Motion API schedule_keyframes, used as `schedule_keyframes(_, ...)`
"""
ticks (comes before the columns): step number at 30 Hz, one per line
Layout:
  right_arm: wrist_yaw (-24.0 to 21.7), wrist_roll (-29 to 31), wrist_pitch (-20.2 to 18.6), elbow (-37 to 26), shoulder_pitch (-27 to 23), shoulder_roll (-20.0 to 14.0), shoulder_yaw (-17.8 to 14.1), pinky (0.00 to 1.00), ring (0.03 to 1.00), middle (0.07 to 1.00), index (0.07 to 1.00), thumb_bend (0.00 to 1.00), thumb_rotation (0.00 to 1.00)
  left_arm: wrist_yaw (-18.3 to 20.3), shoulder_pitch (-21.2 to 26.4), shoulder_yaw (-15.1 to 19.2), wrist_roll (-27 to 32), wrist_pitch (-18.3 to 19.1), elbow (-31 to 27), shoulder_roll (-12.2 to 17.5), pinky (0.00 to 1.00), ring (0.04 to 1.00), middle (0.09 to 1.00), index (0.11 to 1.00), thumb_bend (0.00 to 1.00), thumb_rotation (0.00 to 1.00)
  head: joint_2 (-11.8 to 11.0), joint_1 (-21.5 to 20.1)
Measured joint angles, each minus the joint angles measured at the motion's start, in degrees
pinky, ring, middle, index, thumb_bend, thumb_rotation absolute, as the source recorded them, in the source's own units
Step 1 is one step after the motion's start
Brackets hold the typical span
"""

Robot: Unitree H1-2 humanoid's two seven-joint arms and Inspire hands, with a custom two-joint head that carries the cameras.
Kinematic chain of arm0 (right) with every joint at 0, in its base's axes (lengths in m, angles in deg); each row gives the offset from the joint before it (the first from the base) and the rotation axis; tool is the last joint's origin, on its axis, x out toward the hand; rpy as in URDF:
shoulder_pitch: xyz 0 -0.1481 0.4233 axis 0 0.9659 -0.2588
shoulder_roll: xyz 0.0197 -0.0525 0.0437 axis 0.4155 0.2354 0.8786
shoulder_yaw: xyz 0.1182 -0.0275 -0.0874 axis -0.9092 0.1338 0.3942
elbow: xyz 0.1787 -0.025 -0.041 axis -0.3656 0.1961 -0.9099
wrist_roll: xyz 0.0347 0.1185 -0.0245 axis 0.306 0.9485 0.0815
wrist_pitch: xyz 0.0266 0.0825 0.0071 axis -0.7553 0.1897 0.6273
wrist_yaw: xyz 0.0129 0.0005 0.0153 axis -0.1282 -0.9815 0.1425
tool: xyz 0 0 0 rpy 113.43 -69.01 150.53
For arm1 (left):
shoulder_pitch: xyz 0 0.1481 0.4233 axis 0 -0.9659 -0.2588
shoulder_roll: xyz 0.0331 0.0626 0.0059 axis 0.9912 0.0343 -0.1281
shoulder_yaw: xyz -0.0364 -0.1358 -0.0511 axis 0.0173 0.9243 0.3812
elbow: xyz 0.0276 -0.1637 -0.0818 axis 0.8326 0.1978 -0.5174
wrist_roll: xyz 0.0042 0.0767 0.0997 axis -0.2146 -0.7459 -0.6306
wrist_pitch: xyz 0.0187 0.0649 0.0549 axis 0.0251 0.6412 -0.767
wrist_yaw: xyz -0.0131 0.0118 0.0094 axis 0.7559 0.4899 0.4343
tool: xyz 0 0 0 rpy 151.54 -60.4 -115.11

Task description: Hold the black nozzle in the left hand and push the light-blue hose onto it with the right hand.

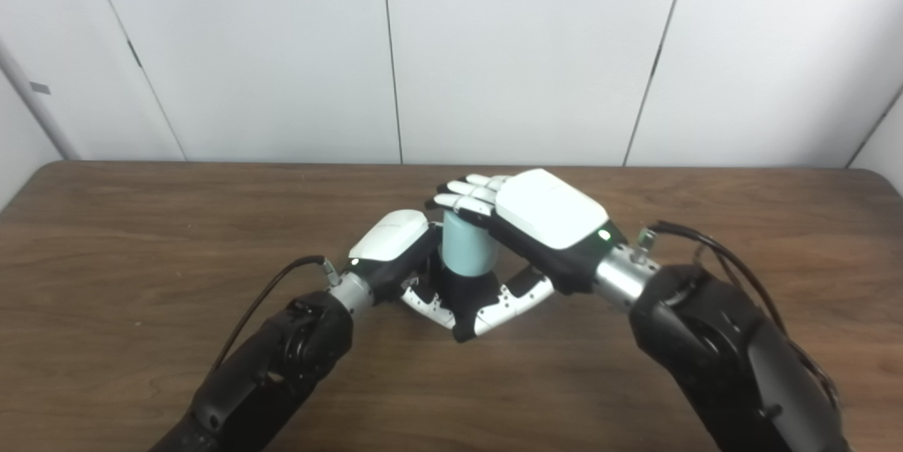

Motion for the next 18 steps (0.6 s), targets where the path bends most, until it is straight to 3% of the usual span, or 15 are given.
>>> schedule_keyframes(7,5.62,2.95,8.67,2.50,2.21,-0.94,-0.64,0.89,0.897,0.875,0.836,0.60,0.76,-0.08,-0.12,0.14,0.02,-0.32,-0.15,0.10,0.36,0.389,0.474,0.475,0.53,0.00,-0.09,-0.09)
schedule_keyframes(18,5.33,2.86,8.85,2.54,1.73,-0.78,-0.56,0.87,0.893,0.874,0.835,0.60,0.75,-0.07,-0.12,0.14,0.03,-0.45,-0.15,0.09,0.36,0.392,0.470,0.477,0.53,0.00,0.18,-0.09)
